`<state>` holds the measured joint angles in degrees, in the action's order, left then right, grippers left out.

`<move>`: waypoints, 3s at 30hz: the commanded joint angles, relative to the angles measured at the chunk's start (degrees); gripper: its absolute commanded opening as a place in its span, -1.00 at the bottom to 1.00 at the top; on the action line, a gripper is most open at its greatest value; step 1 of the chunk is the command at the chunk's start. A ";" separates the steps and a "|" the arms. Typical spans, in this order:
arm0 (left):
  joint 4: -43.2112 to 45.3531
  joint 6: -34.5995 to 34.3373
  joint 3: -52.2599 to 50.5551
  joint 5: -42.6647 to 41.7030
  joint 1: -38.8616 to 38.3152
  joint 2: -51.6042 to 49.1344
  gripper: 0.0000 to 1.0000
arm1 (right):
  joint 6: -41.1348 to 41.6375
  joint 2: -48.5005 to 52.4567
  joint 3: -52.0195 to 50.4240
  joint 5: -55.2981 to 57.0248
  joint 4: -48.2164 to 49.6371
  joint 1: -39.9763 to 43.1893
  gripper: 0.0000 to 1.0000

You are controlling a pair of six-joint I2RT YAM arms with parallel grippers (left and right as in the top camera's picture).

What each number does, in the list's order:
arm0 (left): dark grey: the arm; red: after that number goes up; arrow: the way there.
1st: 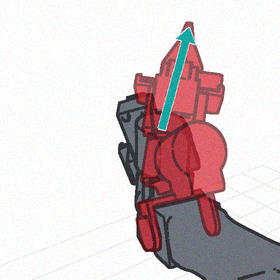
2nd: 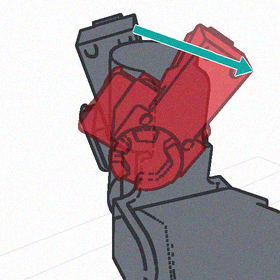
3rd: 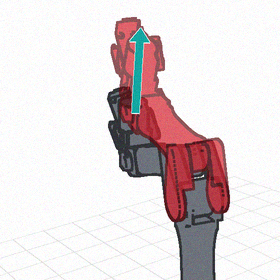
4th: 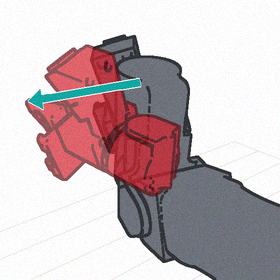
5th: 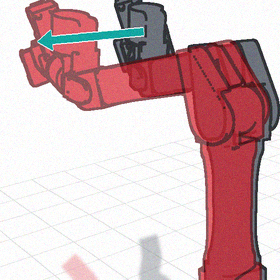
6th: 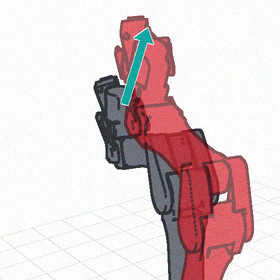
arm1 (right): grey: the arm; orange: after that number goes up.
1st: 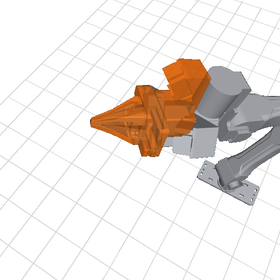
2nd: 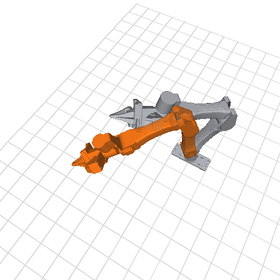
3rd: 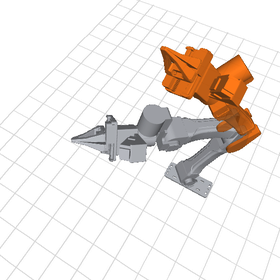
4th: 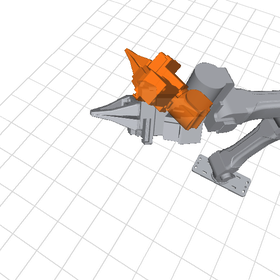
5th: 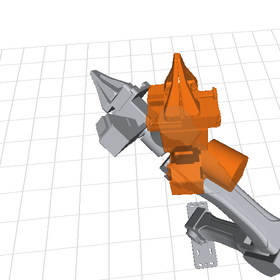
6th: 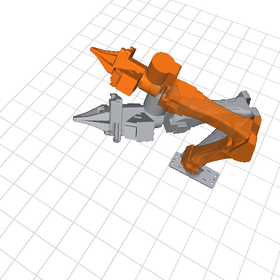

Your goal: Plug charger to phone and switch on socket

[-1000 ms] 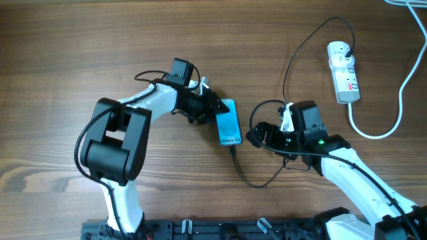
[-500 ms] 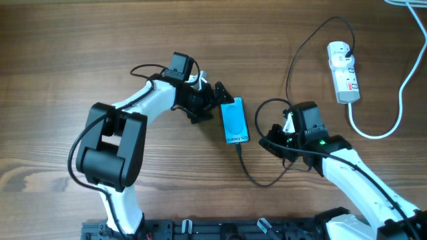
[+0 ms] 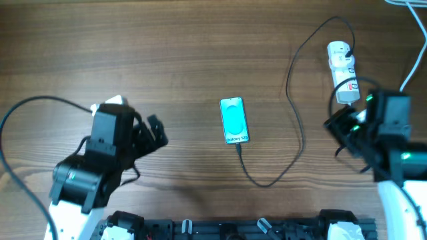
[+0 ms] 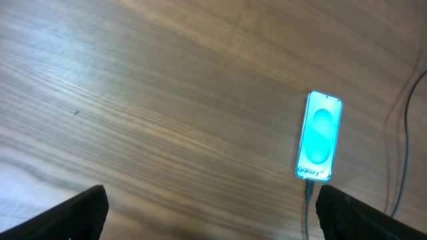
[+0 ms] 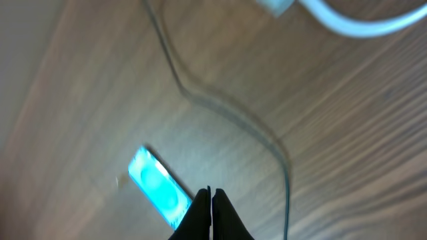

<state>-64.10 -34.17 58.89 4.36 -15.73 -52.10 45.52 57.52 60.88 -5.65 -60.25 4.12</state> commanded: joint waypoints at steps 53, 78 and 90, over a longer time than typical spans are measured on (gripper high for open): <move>-6.47 0.70 0.22 1.07 0.20 3.23 1.00 | -7.48 46.25 36.20 -1.64 12.79 16.09 -0.91; -6.47 0.70 0.22 1.09 0.20 3.26 1.00 | -42.29 -45.79 27.93 -20.98 -31.89 15.82 0.99; -6.47 0.68 0.22 1.07 0.20 3.26 1.00 | -45.90 -56.08 -9.84 -31.78 1.18 15.56 0.99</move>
<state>-70.63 -34.17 58.89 4.69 -15.68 -49.06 -3.16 8.47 62.54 -28.62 -70.04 19.99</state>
